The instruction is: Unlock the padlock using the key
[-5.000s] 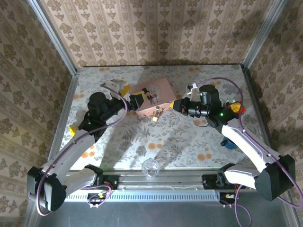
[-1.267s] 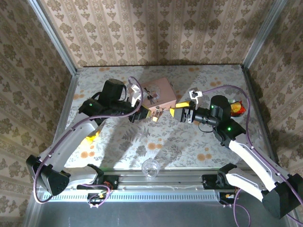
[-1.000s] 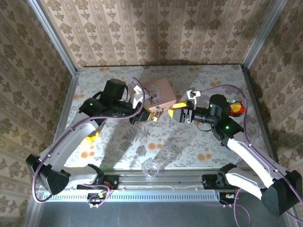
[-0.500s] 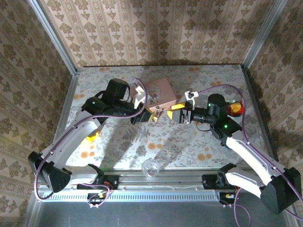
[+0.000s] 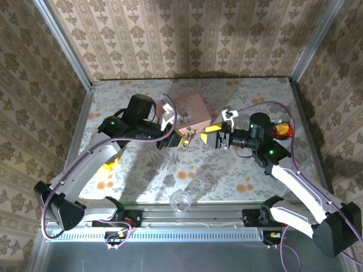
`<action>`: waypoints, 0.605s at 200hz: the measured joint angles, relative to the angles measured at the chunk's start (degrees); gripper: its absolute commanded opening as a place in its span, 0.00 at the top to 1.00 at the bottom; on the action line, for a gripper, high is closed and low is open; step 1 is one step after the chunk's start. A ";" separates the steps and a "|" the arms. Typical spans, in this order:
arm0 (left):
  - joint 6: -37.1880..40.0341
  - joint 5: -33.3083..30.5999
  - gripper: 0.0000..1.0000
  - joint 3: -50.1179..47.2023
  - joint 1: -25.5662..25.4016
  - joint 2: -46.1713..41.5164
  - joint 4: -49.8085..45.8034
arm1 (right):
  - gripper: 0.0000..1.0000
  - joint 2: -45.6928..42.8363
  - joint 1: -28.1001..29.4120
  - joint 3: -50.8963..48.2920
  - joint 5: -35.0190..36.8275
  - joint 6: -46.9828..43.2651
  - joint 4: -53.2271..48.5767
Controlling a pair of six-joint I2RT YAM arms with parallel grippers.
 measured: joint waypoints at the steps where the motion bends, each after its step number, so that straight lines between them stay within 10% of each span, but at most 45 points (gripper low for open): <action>1: 0.00 0.02 1.00 0.00 0.00 0.00 0.00 | 0.39 -0.02 0.00 0.00 0.00 0.00 0.00; 121: 0.72 3.54 1.00 0.00 -0.31 0.00 0.00 | 0.42 -2.05 0.00 0.00 -3.21 -0.07 0.00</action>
